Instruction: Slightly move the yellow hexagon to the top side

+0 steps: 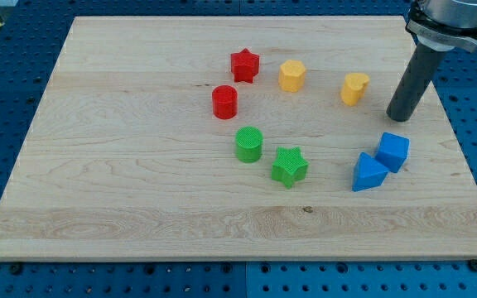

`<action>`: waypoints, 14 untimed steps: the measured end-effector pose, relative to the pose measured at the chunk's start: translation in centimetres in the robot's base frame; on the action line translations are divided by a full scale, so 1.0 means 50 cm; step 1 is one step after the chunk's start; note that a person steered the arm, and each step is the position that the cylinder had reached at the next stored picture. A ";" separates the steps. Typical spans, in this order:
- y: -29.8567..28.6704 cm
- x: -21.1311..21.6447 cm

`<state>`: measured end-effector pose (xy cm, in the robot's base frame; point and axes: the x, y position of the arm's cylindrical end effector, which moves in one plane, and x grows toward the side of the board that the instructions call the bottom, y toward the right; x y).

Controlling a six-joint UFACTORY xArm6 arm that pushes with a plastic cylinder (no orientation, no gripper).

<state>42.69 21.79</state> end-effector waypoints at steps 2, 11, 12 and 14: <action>-0.172 -0.009; -0.201 -0.072; -0.130 -0.045; -0.099 -0.046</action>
